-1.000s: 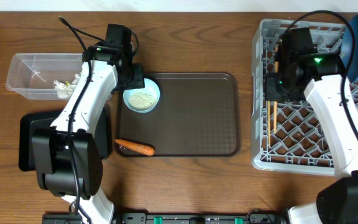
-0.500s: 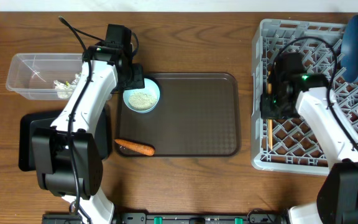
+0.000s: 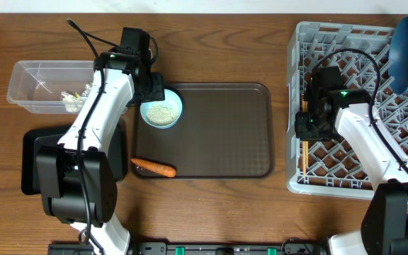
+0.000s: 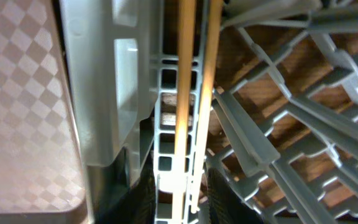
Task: Sort waste into correct bins and load items into the dishwasher rack
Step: 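Insert the second chopstick into the dish rack with the right gripper, then grasp the rim of the light-blue rice bowl with the left gripper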
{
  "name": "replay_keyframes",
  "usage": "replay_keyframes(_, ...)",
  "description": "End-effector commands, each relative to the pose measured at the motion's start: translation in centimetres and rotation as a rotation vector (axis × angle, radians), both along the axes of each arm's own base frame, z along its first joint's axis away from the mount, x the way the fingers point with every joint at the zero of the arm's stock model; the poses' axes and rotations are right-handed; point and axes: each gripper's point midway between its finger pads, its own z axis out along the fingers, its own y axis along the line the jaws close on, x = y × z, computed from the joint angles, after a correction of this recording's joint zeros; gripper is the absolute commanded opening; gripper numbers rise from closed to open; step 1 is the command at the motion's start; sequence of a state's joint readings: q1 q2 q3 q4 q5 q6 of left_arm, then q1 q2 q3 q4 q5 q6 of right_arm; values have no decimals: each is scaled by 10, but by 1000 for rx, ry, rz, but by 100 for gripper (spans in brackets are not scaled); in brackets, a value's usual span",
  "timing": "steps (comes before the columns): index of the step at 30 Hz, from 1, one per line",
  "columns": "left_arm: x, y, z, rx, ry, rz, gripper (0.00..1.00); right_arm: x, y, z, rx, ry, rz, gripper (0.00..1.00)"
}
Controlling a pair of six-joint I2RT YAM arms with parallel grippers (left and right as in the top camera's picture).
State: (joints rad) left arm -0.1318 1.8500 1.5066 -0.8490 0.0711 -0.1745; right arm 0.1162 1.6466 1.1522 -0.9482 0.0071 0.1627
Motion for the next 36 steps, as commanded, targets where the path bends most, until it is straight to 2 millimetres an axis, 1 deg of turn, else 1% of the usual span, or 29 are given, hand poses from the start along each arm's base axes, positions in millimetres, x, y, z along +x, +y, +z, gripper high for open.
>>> replay_keyframes(1, -3, 4, -3, 19, 11, -14, 56, -1, 1, -4, 2, 13, 8, 33)
replay_keyframes(7, -3, 4, -3, 19, 10, -14, 56, 2, 2, -4, 4, 0, 2, 34)
replay_keyframes(10, -3, 4, -3, 19, 10, -14, 56, 6, 3, 1, 8, -14, -5, 35)
replay_keyframes(12, -3, 4, -3, 19, 10, -14, 56, 9, 3, 9, 9, -33, -5, 35)
replay_keyframes(14, -3, 4, -3, 19, 10, -14, 56, 14, 3, 23, 13, -63, -6, 36)
replay_keyframes(16, -3, 4, -3, 19, 10, -14, 56, 26, 4, 45, 19, -125, -7, 39)
replay_keyframes(17, -3, 4, -3, 19, 10, -14, 56, 34, 5, 60, 25, -170, -7, 41)
replay_keyframes(18, -3, 4, -3, 19, 10, -14, 56, 43, 6, 77, 31, -223, -6, 44)
replay_keyframes(19, -3, 4, -3, 19, 11, -14, 56, 52, 7, 93, 38, -273, -6, 50)
replay_keyframes(20, -3, 4, -3, 19, 11, -14, 56, 64, 9, 116, 47, -345, -5, 54)
replay_keyframes(21, -3, 4, -3, 19, 11, -14, 56, 72, 11, 133, 61, -396, -2, 56)
replay_keyframes(23, -3, 3, -3, 19, 11, -14, 56, 88, 24, 169, 124, -501, 28, 59)
replay_keyframes(24, -4, 3, -3, 18, 12, -14, 56, 93, 34, 184, 166, -539, 62, 58)
replay_keyframes(26, -5, 2, -3, 13, 15, -16, 56, 96, 52, 197, 229, -579, 120, 59)
replay_keyframes(27, -5, 0, -3, -2, 17, -20, 59, 96, 60, 199, 251, -582, 139, 60)
replay_keyframes(28, -5, -5, -3, -28, 19, -28, 60, 94, 67, 196, 258, -572, 153, 60)
replay_keyframes(30, -6, -16, -2, -93, 23, -28, 60, 89, 80, 184, 262, -535, 184, 60)
replay_keyframes(33, -2, -28, 0, -147, 15, 20, 60, 81, 100, 154, 254, -460, 260, 60)
replay_keyframes(36, 1, -46, 1, -156, -9, -5, 60, 72, 116, 126, 233, -390, 331, 60)
